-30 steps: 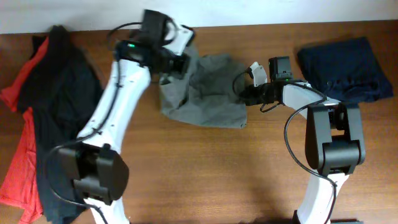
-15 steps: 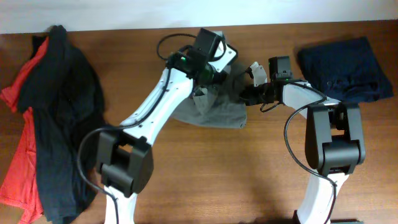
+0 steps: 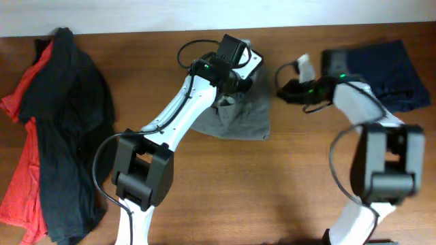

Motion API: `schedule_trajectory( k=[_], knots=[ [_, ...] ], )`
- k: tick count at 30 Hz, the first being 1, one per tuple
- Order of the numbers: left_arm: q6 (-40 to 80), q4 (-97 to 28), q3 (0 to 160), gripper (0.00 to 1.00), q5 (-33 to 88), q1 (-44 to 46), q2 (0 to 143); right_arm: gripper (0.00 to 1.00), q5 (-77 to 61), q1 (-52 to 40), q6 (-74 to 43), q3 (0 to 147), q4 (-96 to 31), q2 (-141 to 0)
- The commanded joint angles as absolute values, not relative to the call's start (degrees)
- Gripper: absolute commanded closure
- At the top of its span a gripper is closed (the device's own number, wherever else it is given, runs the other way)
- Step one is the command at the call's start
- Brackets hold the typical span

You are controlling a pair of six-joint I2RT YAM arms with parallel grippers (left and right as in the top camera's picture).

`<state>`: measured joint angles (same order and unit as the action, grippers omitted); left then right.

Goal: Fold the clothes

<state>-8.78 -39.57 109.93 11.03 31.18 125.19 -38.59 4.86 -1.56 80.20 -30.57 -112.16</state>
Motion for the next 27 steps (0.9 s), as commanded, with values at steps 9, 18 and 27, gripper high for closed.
schedule_trajectory(
  k=[9, 18, 27],
  knots=[
    [-7.1, -42.1, 118.1, 0.01, 10.7, 27.9, 125.4, 0.56, -40.1, 8.0, -1.3, 81.6, -35.0, -106.3],
    [-7.2, -58.7, 133.7, 0.01, 10.7, 17.4, 125.1, 0.05, -39.8, 3.1, 1.3, 81.5, -36.3, -113.8],
    [-7.2, -61.8, 134.1, 0.01, 10.6, 12.3, 125.1, 0.01, -39.9, 2.2, 1.0, 81.5, -33.2, -124.6]
  ],
)
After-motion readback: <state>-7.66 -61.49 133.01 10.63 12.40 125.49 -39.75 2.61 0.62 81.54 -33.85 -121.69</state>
